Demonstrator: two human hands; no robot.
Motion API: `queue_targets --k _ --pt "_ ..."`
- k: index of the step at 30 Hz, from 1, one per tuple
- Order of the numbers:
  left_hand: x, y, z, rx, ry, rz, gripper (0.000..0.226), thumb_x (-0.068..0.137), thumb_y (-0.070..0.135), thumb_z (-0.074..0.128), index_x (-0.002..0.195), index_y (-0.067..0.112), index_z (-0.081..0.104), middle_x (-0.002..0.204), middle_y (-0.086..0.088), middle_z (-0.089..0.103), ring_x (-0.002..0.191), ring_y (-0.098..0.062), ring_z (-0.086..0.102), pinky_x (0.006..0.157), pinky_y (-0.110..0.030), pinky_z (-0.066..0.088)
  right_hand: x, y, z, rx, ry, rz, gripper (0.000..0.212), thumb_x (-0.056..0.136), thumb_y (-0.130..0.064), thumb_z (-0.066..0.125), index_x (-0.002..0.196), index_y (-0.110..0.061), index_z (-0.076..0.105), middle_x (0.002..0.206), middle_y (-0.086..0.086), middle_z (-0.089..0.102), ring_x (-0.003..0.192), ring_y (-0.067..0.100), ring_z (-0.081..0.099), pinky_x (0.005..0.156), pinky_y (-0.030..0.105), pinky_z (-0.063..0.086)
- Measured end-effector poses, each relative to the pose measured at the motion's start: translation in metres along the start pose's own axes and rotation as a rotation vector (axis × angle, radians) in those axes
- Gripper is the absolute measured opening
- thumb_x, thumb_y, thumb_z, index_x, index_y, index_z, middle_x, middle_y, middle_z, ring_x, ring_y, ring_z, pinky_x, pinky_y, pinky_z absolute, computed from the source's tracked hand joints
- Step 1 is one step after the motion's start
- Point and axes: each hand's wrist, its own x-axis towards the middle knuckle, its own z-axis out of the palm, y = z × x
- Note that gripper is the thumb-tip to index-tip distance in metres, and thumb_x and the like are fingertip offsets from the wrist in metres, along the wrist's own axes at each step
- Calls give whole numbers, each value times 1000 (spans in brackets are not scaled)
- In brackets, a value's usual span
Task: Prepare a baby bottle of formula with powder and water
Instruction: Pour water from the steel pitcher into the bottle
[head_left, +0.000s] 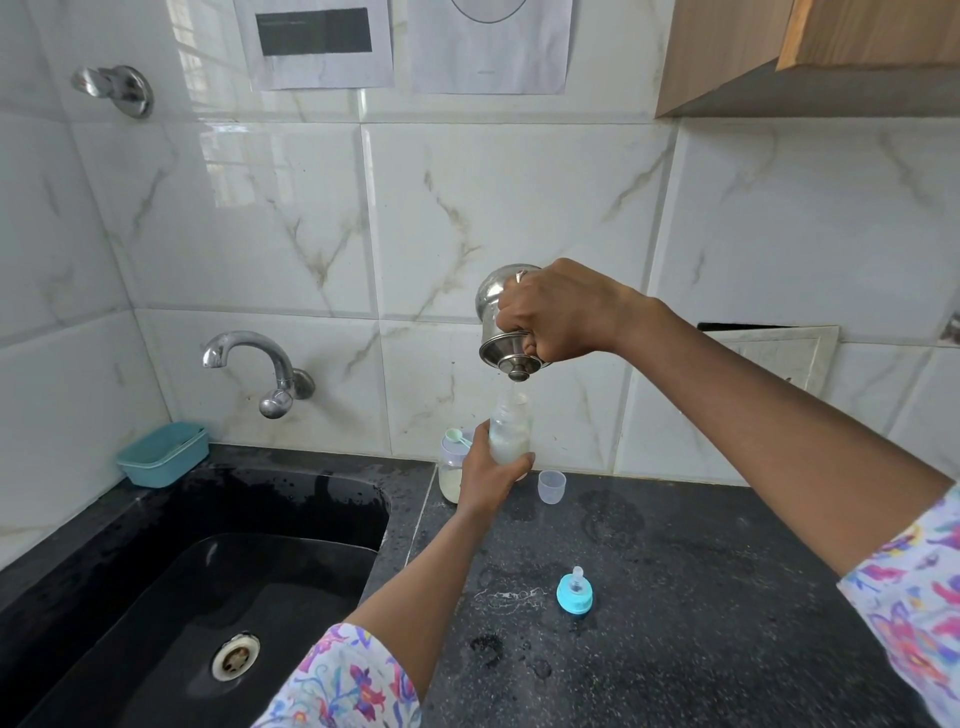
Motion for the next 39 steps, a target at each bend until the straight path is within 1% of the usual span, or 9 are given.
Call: queue_targets --k 4,8,12,16,19,22,25,31,39 --pt "0 1 0 4 -6 -1 63 78 15 72 131 17 38 112 1 53 101 -18 52 78 -25 41 -1 -1 -2 -11 -10 -6 9 82 -17 48 82 -17 57 100 -3 61 96 20 53 48 24 14" --pt "0 1 0 8 -2 0 63 78 16 72 130 17 38 111 1 54 100 -18 52 74 -21 41 -1 -2 -3 -12 -29 -10 5 82 -18 48 77 -19 47 99 -3 61 96 20 52 48 24 14" --pt "-1 3 0 0 3 2 62 78 15 72 131 17 38 110 2 53 99 -17 52 66 -15 42 1 -4 -1 -3 -35 -16 5 81 -17 50 77 -19 49 99 -3 62 96 20 53 49 24 14" --pt "0 3 0 3 4 8 62 78 15 72 130 17 39 110 2 53 100 -18 52 76 -24 42 1 -7 -4 -22 -29 -29 10 82 -14 48 83 -18 57 103 -3 61 100 19 53 54 26 20" --pt "-1 5 0 2 -1 3 62 79 15 71 131 18 37 109 4 52 98 -16 51 76 -23 41 1 -9 -6 -27 -32 -37 8 83 -14 48 82 -21 53 104 -4 61 101 19 52 60 29 26" --pt "-1 6 -1 -9 -2 7 61 79 14 71 130 18 38 108 5 52 97 -16 51 69 -17 41 2 -9 -6 -28 -30 -37 9 82 -14 48 79 -21 50 102 -4 60 98 18 52 56 27 22" --pt "-2 5 -1 -7 0 4 61 79 14 71 131 18 38 109 4 52 98 -17 52 76 -23 41 4 -10 -5 -31 -39 -47 10 81 -13 48 76 -21 46 100 -4 61 97 18 52 56 27 22" --pt "-2 3 0 20 -2 5 63 79 17 72 131 18 37 110 4 51 99 -17 51 79 -27 41 4 -12 -9 -33 -49 -61 10 81 -12 48 79 -19 54 100 -3 62 96 19 53 52 26 21" --pt "0 2 -1 4 8 8 62 77 16 72 130 19 39 112 2 54 101 -19 53 80 -28 43 5 -17 -12 -60 -81 -73 17 83 -11 46 87 -16 62 99 -3 61 93 16 49 60 30 30"
